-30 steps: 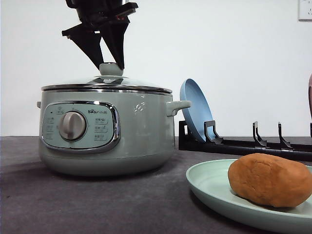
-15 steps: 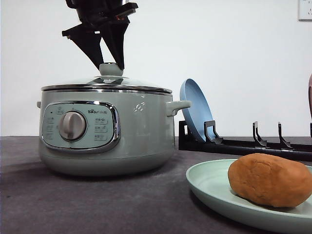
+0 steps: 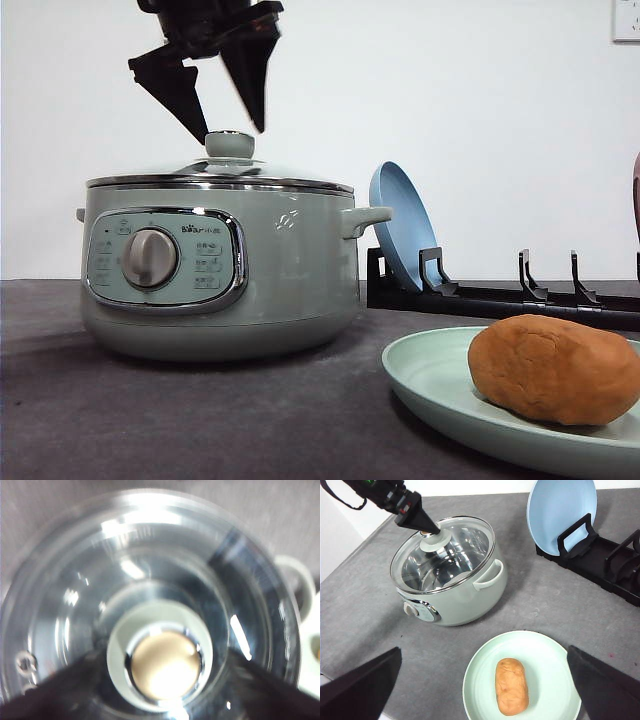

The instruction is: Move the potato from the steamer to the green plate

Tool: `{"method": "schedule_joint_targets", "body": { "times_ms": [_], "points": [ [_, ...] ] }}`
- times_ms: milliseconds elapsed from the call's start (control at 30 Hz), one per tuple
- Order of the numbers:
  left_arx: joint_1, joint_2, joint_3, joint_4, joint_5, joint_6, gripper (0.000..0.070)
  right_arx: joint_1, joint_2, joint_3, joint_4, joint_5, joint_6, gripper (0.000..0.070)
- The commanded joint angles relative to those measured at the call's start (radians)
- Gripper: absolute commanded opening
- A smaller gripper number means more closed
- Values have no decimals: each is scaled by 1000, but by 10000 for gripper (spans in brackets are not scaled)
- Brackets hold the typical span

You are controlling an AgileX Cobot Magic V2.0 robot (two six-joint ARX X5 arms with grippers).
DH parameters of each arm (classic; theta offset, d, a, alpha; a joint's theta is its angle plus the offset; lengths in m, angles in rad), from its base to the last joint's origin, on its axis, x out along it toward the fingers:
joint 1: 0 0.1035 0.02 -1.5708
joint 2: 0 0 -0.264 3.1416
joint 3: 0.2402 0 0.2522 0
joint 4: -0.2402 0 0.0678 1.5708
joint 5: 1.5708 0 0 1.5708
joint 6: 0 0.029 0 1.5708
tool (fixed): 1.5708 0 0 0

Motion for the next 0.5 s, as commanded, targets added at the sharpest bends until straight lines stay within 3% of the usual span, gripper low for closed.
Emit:
{"method": "schedule_joint_targets", "body": {
  "times_ms": [0, 467],
  "points": [
    [-4, 11, 34, 4, 1, -9, 672, 9, 4, 12, 8, 0, 10, 678],
    [-4, -150, 40, -75, 1, -37, 678, 9, 4, 12, -3, 0, 7, 678]
  ]
}}
